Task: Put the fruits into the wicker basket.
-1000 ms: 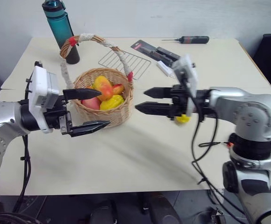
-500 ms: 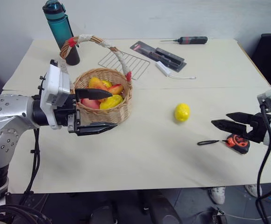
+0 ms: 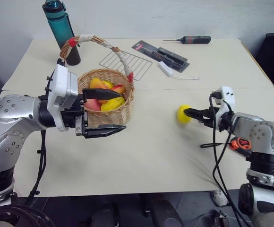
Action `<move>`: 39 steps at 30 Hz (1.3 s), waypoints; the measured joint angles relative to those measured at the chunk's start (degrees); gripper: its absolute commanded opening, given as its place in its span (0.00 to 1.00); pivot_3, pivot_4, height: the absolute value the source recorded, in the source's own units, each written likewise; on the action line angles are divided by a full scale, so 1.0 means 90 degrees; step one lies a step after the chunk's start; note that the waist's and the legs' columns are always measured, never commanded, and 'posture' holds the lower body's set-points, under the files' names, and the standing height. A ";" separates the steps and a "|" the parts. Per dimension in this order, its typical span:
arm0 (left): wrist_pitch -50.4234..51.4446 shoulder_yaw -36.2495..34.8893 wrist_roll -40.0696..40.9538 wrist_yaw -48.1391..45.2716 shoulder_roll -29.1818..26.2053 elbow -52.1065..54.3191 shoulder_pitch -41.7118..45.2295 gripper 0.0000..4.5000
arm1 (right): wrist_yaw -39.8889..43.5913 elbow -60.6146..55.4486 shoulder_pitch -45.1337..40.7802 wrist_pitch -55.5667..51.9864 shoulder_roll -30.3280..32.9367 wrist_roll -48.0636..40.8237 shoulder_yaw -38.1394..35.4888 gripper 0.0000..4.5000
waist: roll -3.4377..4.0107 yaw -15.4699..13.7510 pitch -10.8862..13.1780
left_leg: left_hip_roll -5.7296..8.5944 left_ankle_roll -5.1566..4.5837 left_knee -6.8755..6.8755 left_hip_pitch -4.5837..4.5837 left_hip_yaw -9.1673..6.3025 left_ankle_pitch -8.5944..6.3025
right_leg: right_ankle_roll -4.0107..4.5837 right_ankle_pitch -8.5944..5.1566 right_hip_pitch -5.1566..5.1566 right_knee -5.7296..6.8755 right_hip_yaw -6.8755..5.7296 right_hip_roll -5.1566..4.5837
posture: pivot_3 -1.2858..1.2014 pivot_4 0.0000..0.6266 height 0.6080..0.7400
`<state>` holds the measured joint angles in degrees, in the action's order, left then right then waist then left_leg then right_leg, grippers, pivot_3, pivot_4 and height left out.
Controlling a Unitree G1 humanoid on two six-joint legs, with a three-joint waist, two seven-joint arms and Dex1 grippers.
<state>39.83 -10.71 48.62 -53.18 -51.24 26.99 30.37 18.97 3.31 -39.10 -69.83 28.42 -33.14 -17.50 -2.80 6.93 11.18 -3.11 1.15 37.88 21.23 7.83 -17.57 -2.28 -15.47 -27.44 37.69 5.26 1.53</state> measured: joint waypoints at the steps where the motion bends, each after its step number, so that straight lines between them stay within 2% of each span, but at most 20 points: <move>1: 0.0014 -0.0005 0.0000 0.0019 -0.0001 0.0009 -0.0009 1.00 | -0.0031 0.0199 -0.0111 0.0060 -0.0087 0.0060 0.0090 1.00 | 0.0000 0.0004 0.0000 | 0.0000 0.0000 0.0001 -0.0001 0.0000 0.0000 | 0.0000 0.0000 0.0001 0.0001 0.0000 0.0000 | 0.52 0.24 1.00; 2: 0.0015 -0.0005 0.0000 0.0025 -0.0001 0.0014 -0.0012 1.00 | -0.0039 0.0230 -0.0114 0.0085 -0.0113 0.0069 0.0123 1.00 | 0.0000 0.0001 0.0000 | 0.0001 0.0001 0.0002 -0.0001 0.0000 0.0001 | 0.0000 0.0000 0.0002 0.0001 0.0000 0.0000 | 0.52 0.24 1.00; 4: 0.0023 -0.0012 0.0000 0.0058 -0.0002 0.0053 -0.0038 1.00 | -0.0055 0.0446 -0.0122 0.0143 -0.0221 0.0137 0.0202 0.92 | 0.0000 -0.0008 0.0000 | 0.0002 0.0001 0.0002 -0.0001 -0.0001 0.0001 | 0.0000 0.0000 0.0001 0.0001 0.0000 -0.0001 | 0.52 0.24 1.00; 9: 0.0064 -0.0061 0.0049 0.0122 -0.0036 0.0192 -0.0046 1.00 | -0.0052 0.0795 -0.0231 0.0365 -0.0308 0.0255 0.0248 0.61 | 0.0000 -0.0009 0.0000 | 0.0002 0.0001 0.0003 -0.0002 0.0001 0.0001 | -0.0002 0.0001 0.0002 0.0005 0.0001 -0.0001 | 0.52 0.24 1.00; 10: 0.0084 -0.0077 0.0049 0.0128 -0.0061 0.0190 -0.0047 1.00 | -0.0020 0.0793 -0.0230 0.0366 -0.0307 0.0252 0.0248 0.59 | 0.0000 -0.0009 0.0000 | 0.0002 0.0001 0.0003 -0.0002 0.0001 0.0001 | -0.0002 0.0001 0.0001 0.0006 0.0000 0.0000 | 0.52 0.24 1.00; 16: 0.0108 -0.0196 0.0050 0.0192 -0.0072 0.0183 -0.0072 1.00 | 0.0755 -0.0009 -0.0032 0.0264 -0.0189 -0.0222 0.0317 0.59 | 0.0001 -0.0002 0.0000 | -0.0001 0.0002 0.0003 -0.0002 0.0001 0.0001 | -0.0002 0.0001 0.0000 0.0007 -0.0001 0.0001 | 0.52 0.24 1.00; 20: 0.0220 -0.0398 0.0096 0.0296 -0.0142 0.0181 -0.0230 1.00 | 0.1779 -0.1550 -0.0039 -0.0160 -0.0064 -0.1268 0.0880 0.59 | 0.0004 0.0044 0.0002 | -0.0010 0.0009 0.0004 -0.0004 -0.0006 0.0001 | -0.0002 0.0001 0.0002 0.0012 -0.0010 0.0006 | 0.52 0.24 1.00; 23: 0.0296 -0.0665 0.0140 0.0344 -0.0219 0.0198 -0.0408 1.00 | 0.1764 -0.1850 -0.0450 -0.0290 -0.0565 -0.1434 0.1391 0.59 | 0.0002 0.0112 0.0000 | -0.0009 0.0012 0.0007 -0.0006 -0.0007 0.0003 | 0.0003 0.0003 0.0003 0.0016 -0.0009 0.0005 | 0.52 0.24 1.00; 26: 0.0380 -0.0963 0.0172 0.0416 -0.0340 0.0240 -0.0753 1.00 | 0.1508 -0.1658 -0.1000 -0.0169 -0.1319 -0.1233 0.2040 0.59 | 0.0002 0.0160 0.0001 | -0.0011 0.0014 0.0006 -0.0002 -0.0003 0.0004 | 0.0009 0.0003 -0.0009 0.0024 -0.0008 0.0006 | 0.52 0.24 1.00; 29: 0.0481 -0.1530 0.0201 0.0523 -0.0450 0.0346 -0.1290 1.00 | 0.1306 -0.0973 -0.1810 0.0461 -0.2060 -0.0738 0.2630 0.59 | -0.0003 0.0159 -0.0002 | -0.0016 0.0017 0.0006 0.0006 -0.0013 0.0003 | 0.0021 -0.0004 -0.0014 0.0024 -0.0022 0.0005 | 0.52 0.24 1.00; 34: 0.0662 -0.2402 0.0216 0.0624 -0.0559 0.0492 -0.2000 1.00 | 0.1066 0.0512 -0.2449 0.1792 -0.2471 0.0518 0.3289 0.59 | -0.0017 0.0119 -0.0010 | -0.0011 0.0007 0.0008 0.0016 -0.0012 -0.0003 | 0.0023 -0.0005 -0.0012 0.0007 -0.0027 -0.0006 | 0.52 0.24 1.00; 36: 0.0701 -0.2717 0.0281 0.0697 -0.0563 0.0622 -0.2198 1.00 | 0.1029 0.1064 -0.2543 0.2189 -0.2639 0.0900 0.3443 0.76 | -0.0021 0.0116 -0.0012 | -0.0008 0.0003 0.0009 0.0022 -0.0012 -0.0005 | 0.0022 -0.0004 -0.0013 0.0004 -0.0028 -0.0011 | 0.52 0.24 1.00; 39: 0.0754 -0.2865 0.0418 0.0795 -0.0565 0.0797 -0.2302 1.00 | 0.1070 0.1272 -0.2548 0.2426 -0.2674 0.1138 0.3445 0.95 | -0.0021 0.0108 -0.0012 | -0.0008 -0.0001 0.0009 0.0023 -0.0012 -0.0008 | 0.0021 -0.0004 -0.0013 0.0002 -0.0031 -0.0014 | 0.52 0.24 1.00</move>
<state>46.62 -36.50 52.38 -46.03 -56.33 34.16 9.65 28.59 14.76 -62.03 -47.99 4.35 -22.89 13.50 -2.99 7.89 11.07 -3.18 1.13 37.96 21.44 7.73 -17.64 -2.08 -15.51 -27.56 37.71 4.98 1.40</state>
